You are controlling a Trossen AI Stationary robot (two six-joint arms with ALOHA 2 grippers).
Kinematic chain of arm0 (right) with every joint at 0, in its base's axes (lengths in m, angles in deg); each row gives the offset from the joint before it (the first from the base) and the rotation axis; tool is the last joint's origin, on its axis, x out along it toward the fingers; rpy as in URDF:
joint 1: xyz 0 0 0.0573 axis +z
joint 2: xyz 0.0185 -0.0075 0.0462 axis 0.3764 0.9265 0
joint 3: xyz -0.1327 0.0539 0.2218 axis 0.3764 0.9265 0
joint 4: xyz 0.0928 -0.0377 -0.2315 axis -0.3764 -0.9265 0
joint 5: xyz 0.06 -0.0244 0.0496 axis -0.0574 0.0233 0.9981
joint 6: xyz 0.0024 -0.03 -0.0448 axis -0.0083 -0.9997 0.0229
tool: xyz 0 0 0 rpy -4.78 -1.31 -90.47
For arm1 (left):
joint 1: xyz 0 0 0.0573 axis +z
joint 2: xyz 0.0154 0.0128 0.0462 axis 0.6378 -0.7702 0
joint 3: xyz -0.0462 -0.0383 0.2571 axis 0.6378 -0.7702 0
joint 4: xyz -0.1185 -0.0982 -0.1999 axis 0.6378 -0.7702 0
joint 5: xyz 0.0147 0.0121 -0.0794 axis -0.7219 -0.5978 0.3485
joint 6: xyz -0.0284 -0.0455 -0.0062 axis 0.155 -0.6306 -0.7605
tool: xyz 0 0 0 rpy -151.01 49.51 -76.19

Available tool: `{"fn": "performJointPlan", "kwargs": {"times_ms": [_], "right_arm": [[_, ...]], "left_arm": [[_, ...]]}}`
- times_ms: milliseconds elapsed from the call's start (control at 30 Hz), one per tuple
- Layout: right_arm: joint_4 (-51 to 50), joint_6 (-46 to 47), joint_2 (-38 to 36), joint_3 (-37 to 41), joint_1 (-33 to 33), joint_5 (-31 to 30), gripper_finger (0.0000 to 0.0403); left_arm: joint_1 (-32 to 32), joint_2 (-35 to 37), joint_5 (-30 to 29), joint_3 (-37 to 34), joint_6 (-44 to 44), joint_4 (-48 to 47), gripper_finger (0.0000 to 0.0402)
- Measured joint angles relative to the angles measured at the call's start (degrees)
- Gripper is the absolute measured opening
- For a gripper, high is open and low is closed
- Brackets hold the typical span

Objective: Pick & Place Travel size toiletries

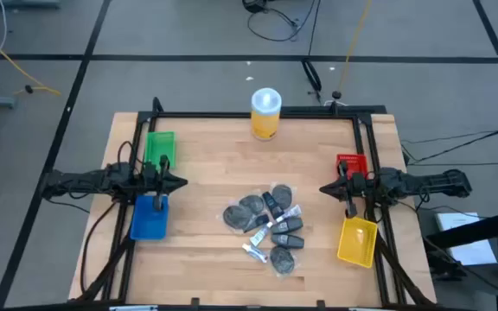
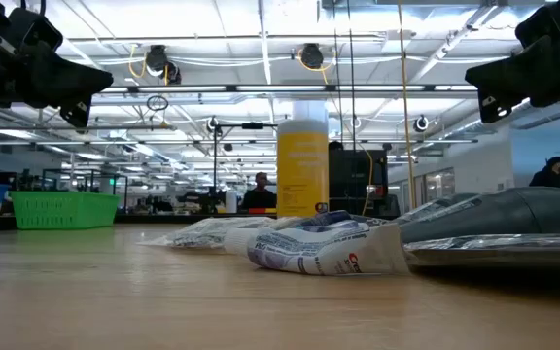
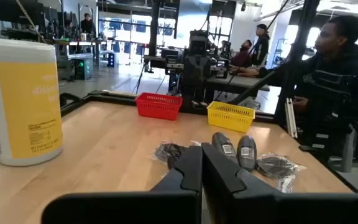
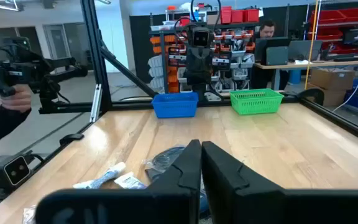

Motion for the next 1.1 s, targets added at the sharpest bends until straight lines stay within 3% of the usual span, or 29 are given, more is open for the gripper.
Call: {"fn": "performJointPlan", "kwargs": {"times_ms": [633,800,933,1100], "right_arm": [[0.2,-0.9,0.0,0.0,0.0,-0.2,0.0001],[10.0,-0.8,0.9,0.0,0.0,-6.3,0.0001],[18.7,-4.2,6.0,-0.1,0.0,-6.0,0.0000],[23.9,-5.2,17.5,-2.8,-0.1,-7.6,0.0000]], "left_arm": [[0.0,0.0,0.0,0.0,0.2,0.0,0.0019],[0.0,0.0,-0.1,0.0,0.4,0.9,0.0019],[0.0,0.0,-0.1,0.0,0.4,1.4,0.0019],[0.0,0.0,-1.7,0.0,2.2,2.8,0.0019]]}}
